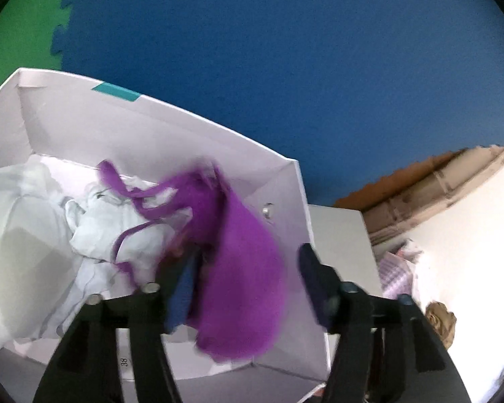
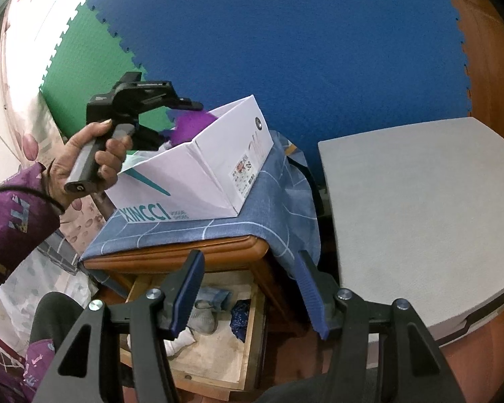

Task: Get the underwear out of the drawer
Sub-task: 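Lift the purple bra with the left gripper and drop it into the shoebox, then lower the right gripper into the drawer toward the navy patterned cloth, then grasp the navy cloth with the right gripper and drop it into the shoebox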

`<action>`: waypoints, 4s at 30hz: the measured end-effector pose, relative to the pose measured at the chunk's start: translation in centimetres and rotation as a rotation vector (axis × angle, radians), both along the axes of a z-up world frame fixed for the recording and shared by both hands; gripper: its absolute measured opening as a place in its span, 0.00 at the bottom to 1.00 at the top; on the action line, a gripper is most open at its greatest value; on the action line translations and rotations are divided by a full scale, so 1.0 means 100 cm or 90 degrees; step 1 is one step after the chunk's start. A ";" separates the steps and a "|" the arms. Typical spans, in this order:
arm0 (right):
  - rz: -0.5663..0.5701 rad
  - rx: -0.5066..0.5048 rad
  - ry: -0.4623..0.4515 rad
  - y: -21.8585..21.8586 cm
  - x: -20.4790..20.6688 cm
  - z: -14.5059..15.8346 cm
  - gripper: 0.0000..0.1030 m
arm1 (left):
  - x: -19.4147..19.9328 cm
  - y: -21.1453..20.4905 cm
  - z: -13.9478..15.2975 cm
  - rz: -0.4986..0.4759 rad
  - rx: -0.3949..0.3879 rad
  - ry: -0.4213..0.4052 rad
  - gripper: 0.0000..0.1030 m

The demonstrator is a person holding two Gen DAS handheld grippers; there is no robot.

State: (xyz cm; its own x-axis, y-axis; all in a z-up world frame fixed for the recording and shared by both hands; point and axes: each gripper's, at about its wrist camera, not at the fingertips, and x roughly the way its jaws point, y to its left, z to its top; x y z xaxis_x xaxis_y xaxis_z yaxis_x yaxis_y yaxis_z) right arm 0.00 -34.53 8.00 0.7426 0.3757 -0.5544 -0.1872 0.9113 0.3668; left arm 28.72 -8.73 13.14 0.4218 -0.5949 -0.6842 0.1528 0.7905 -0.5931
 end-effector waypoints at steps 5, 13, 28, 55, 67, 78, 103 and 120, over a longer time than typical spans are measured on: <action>-0.001 -0.008 0.002 0.000 0.000 0.001 0.55 | -0.017 0.023 0.018 0.086 0.001 -0.056 0.89; 0.010 -0.081 0.002 0.019 -0.002 0.002 0.55 | -0.123 0.083 0.056 0.086 0.105 -0.225 0.98; 0.169 -0.178 0.031 0.109 -0.009 0.002 0.71 | -0.301 0.245 -0.030 0.233 0.345 -0.228 0.99; 0.442 -0.791 0.177 0.259 0.053 -0.225 0.53 | -0.328 0.278 -0.040 0.307 0.221 -0.246 0.99; 0.477 -0.841 0.243 0.262 0.072 -0.260 0.64 | -0.315 0.260 -0.045 0.270 0.260 -0.231 0.99; 0.470 -0.787 0.268 0.248 0.091 -0.238 0.16 | -0.314 0.266 -0.046 0.280 0.243 -0.225 0.99; 0.363 -0.195 0.193 0.194 0.024 0.003 0.15 | -0.319 0.273 -0.048 0.307 0.214 -0.219 0.99; 0.261 -0.063 0.028 0.166 0.130 0.164 0.15 | -0.327 0.283 -0.046 0.318 0.193 -0.222 0.99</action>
State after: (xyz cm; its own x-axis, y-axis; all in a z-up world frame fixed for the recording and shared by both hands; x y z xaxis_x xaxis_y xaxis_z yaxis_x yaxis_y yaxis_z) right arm 13.02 -17.91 24.44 0.5171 0.5786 -0.6307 -0.5274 0.7958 0.2976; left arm -3.97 19.52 8.49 0.8223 -0.0745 -0.5641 -0.1322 0.9392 -0.3168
